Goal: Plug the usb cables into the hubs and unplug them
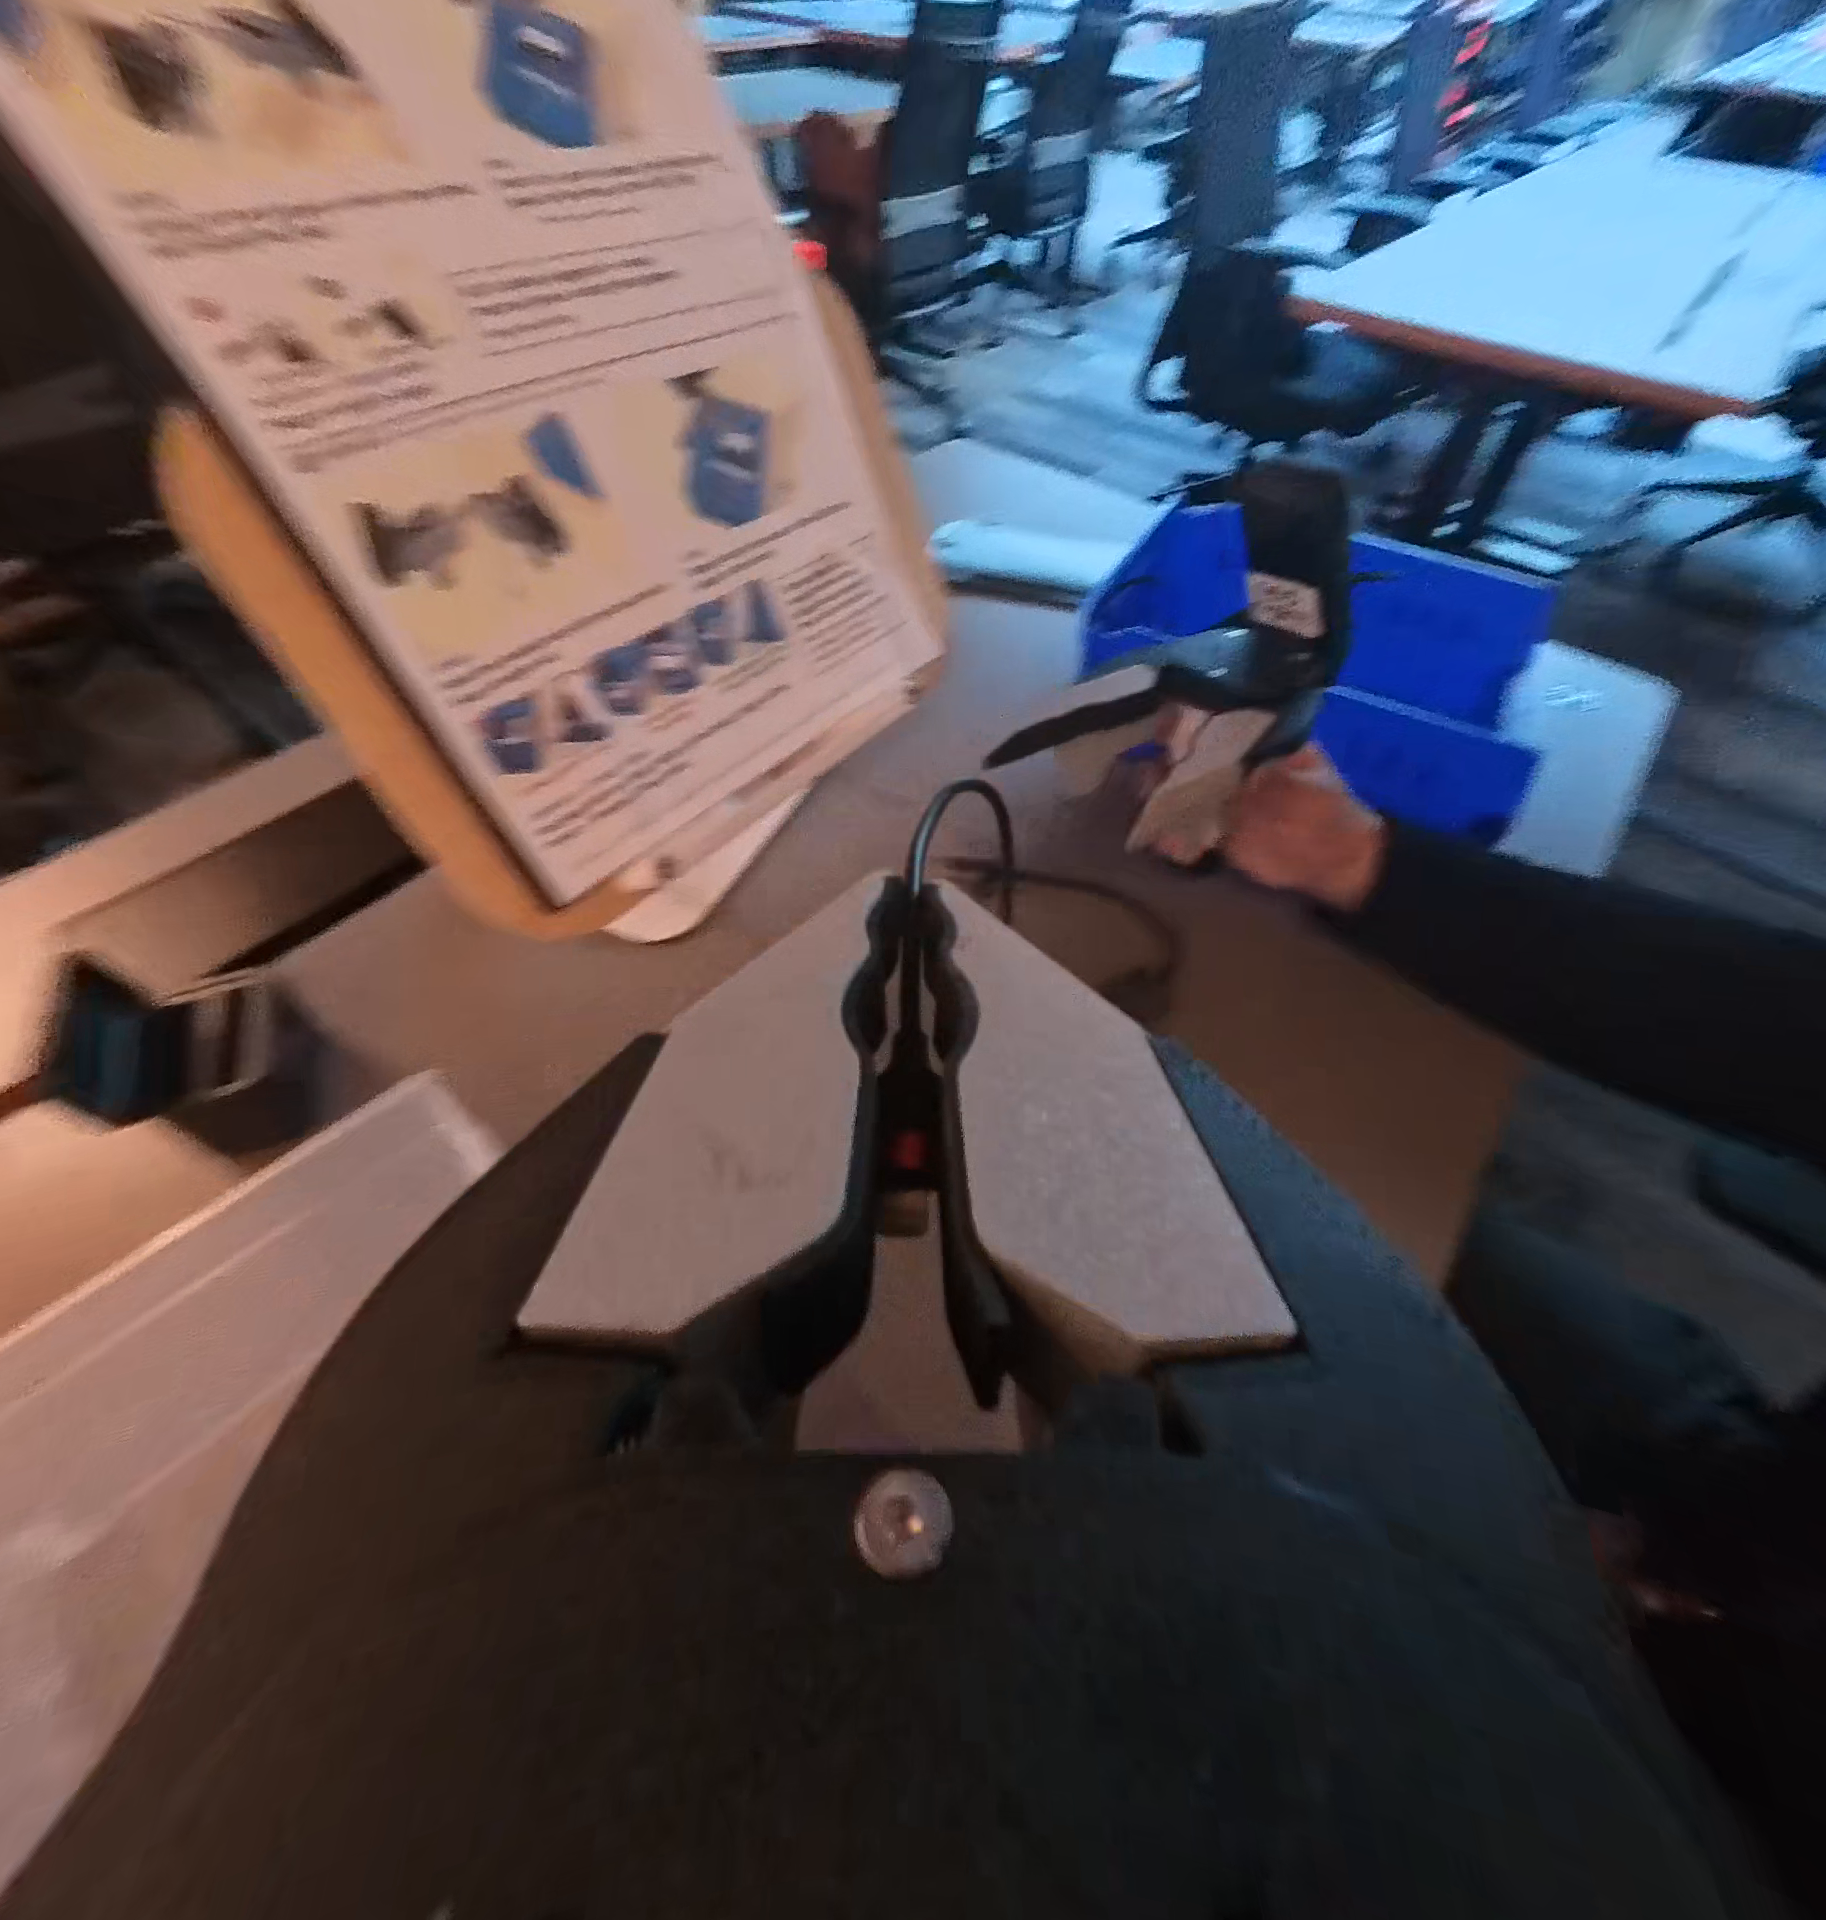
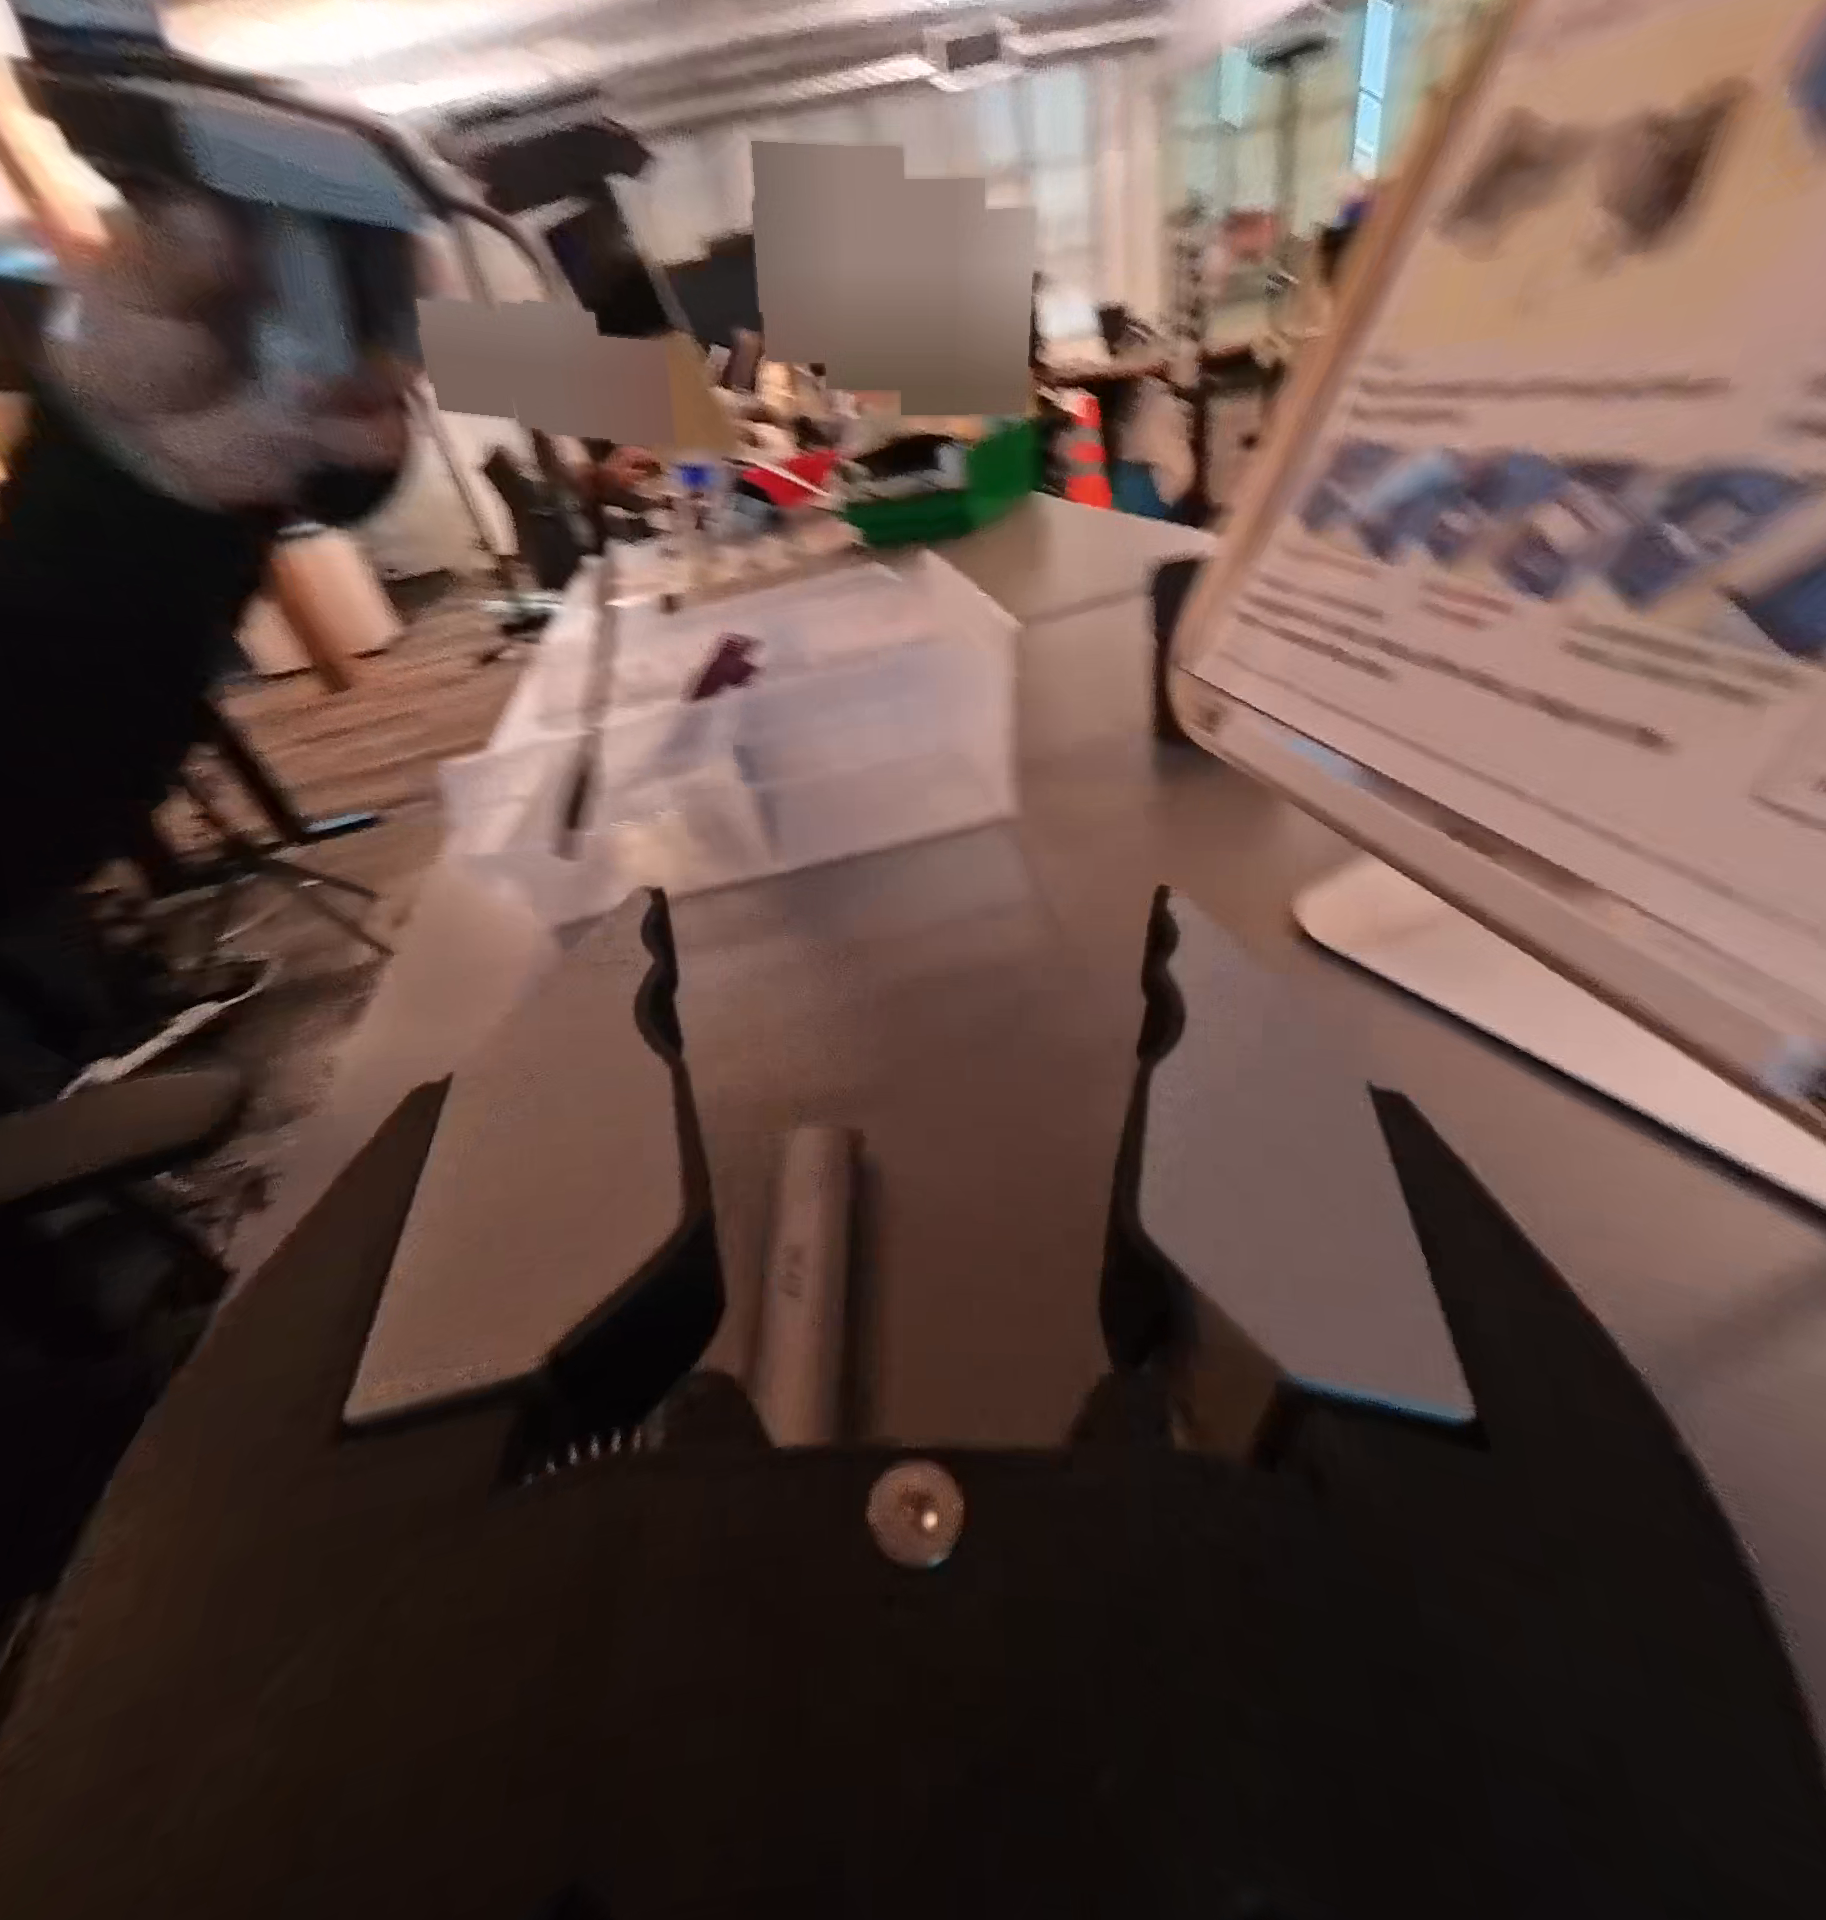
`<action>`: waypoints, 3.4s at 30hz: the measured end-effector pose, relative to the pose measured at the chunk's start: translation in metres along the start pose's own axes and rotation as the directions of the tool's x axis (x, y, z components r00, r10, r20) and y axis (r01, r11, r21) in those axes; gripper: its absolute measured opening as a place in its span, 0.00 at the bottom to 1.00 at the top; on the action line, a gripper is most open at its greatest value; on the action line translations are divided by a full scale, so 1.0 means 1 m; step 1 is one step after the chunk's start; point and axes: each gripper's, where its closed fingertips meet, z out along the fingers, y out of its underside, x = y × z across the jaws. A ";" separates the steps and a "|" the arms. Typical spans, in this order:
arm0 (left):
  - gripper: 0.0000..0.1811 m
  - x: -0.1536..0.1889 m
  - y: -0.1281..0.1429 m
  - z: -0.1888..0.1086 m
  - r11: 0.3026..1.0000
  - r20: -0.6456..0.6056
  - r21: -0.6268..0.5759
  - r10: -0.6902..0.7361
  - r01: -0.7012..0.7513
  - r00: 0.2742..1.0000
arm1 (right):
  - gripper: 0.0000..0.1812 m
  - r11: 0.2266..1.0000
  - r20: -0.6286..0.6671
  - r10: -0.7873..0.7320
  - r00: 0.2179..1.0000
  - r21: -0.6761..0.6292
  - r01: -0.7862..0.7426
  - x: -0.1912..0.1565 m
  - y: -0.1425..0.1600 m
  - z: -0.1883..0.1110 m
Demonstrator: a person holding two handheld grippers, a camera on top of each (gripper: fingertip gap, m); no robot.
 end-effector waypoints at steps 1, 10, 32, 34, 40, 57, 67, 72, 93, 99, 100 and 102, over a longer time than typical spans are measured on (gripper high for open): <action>0.00 0.011 0.000 0.012 1.000 -0.052 0.004 -0.021 0.021 0.998 | 0.49 1.000 0.059 -0.022 0.998 0.019 0.021 -0.015 -0.006 0.002; 0.01 0.059 0.009 0.099 0.975 -0.301 -0.005 -0.213 0.222 0.929 | 0.36 0.999 0.553 0.004 0.833 0.037 -0.029 -0.111 -0.022 -0.015; 0.34 0.064 0.173 0.183 0.826 -0.254 -0.439 0.263 -0.353 0.931 | 0.00 0.979 -0.081 0.196 0.977 -0.048 -0.200 0.024 0.001 -0.028; 0.34 0.066 0.194 0.192 0.776 -0.294 -0.490 0.282 -0.397 0.913 | 0.00 0.981 -0.086 0.185 0.979 -0.048 -0.189 0.023 0.001 -0.029; 0.20 0.072 0.215 0.197 0.744 -0.387 -0.534 0.208 -0.402 0.899 | 0.00 0.998 -0.108 0.058 0.992 0.038 -0.054 0.015 -0.023 -0.038; 0.15 0.043 0.118 0.127 0.940 -0.225 -0.307 0.080 -0.149 0.971 | 0.25 0.946 -0.395 -0.027 0.918 -0.308 -0.105 0.055 0.021 -0.060; 0.00 0.041 0.136 0.136 0.946 -0.234 -0.319 -0.014 -0.063 0.972 | 0.37 0.900 0.007 -0.255 0.967 -0.363 0.240 -0.031 0.030 -0.008; 0.11 0.034 0.166 0.135 0.879 -0.218 -0.452 0.056 -0.152 0.974 | 0.38 0.823 0.088 -0.284 0.955 -0.489 0.290 -0.041 0.068 0.012; 0.16 0.066 0.193 0.131 0.726 -0.332 -0.605 0.143 -0.327 0.932 | 0.17 0.692 0.250 -0.323 0.913 -0.596 0.408 -0.064 0.128 0.042; 0.26 0.054 0.180 0.124 0.743 -0.242 -0.524 0.339 -0.417 0.909 | 0.16 0.710 0.193 -0.434 0.880 -0.527 0.467 -0.052 0.098 0.031; 0.29 0.054 0.180 0.122 0.747 -0.231 -0.492 0.384 -0.448 0.894 | 0.16 0.720 0.200 -0.430 0.880 -0.512 0.468 -0.052 0.095 0.027; 0.29 0.060 0.174 0.124 0.768 -0.201 -0.387 0.470 -0.510 0.860 | 0.16 0.734 0.221 -0.420 0.880 -0.488 0.473 -0.054 0.090 0.020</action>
